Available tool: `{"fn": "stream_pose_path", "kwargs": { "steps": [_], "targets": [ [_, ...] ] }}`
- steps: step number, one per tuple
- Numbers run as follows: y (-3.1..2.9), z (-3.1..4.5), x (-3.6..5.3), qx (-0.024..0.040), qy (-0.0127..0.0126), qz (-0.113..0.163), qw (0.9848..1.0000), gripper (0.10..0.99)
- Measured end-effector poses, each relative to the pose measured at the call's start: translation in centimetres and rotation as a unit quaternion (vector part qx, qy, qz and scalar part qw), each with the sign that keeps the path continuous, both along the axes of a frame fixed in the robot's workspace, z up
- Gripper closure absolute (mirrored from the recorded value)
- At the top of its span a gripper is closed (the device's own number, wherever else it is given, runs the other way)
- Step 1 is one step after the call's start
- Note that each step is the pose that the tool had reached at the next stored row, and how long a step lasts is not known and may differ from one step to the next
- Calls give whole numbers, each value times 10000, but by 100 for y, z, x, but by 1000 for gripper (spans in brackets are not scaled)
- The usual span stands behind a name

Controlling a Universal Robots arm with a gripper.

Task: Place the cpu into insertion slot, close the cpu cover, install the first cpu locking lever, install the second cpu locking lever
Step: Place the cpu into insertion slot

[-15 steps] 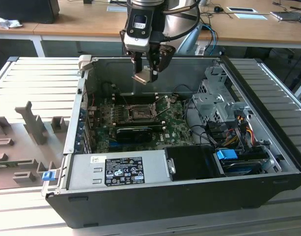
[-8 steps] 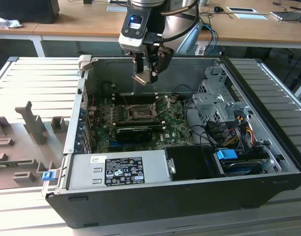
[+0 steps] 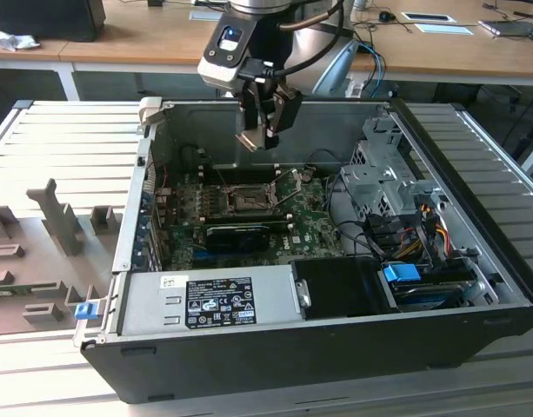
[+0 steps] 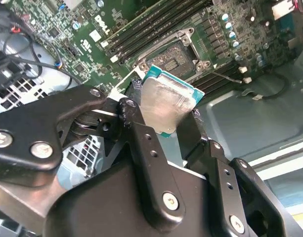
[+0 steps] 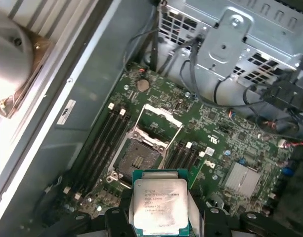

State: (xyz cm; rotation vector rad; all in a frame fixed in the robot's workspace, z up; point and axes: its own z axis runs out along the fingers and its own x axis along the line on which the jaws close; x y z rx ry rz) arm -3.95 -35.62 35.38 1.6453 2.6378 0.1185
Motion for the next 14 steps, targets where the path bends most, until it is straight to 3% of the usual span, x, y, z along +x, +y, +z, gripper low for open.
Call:
{"fn": "stream_pose_path", "kwargs": {
  "steps": [8, 14],
  "targets": [
    [0, -26, 0, 1, 0, -247, 9997, 557],
    [0, -102, 0, 0, 0, -288, 9996, 557]
  ]
}}
